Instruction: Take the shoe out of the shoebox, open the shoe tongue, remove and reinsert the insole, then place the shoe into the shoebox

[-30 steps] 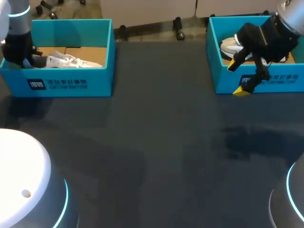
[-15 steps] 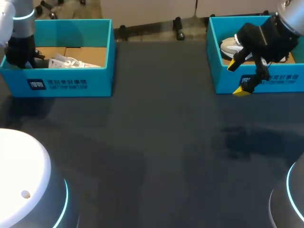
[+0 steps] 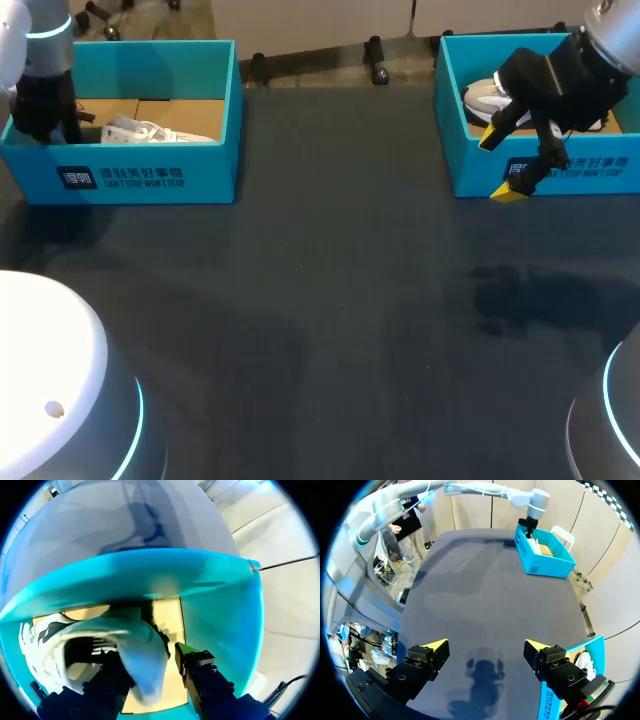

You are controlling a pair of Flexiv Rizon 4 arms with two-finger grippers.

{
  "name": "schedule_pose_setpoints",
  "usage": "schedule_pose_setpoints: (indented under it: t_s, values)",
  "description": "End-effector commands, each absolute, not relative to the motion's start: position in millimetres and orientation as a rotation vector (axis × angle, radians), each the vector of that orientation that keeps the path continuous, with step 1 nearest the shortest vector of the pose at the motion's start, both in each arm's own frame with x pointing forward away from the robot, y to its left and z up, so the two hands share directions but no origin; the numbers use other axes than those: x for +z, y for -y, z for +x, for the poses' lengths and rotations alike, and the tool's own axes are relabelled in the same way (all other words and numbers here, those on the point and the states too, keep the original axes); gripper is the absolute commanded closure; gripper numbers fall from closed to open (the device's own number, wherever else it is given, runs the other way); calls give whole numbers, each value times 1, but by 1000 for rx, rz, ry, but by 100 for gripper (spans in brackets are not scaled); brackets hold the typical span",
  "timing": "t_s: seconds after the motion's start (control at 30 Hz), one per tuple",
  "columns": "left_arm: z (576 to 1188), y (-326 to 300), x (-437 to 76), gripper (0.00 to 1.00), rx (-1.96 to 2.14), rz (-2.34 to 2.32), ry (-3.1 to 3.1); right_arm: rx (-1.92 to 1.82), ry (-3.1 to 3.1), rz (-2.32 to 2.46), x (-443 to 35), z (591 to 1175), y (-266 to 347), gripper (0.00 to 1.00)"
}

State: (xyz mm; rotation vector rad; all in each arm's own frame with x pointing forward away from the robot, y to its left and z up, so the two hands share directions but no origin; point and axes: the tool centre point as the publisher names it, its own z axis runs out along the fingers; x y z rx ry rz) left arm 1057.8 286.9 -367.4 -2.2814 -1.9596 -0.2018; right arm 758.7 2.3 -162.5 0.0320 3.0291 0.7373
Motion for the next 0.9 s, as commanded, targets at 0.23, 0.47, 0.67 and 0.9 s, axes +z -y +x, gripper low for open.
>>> schedule_pose_setpoints:
  t_s: [0.23, 0.47, 0.67, 0.9]
  values:
    - [1060, -287, -343, 53, -197, -2286, 1999, 733, -3034, 33, -163, 761, -4, 0]
    - [1061, -283, -326, 52, -189, -2306, 2023, 733, -3034, 33, -163, 761, -4, 0]
    - [1062, -280, -311, 50, -182, -2326, 2039, 733, -3034, 33, -163, 761, -4, 0]
    - [1058, -276, -289, 46, -152, -2349, 2070, 733, -3034, 33, -163, 761, -4, 0]
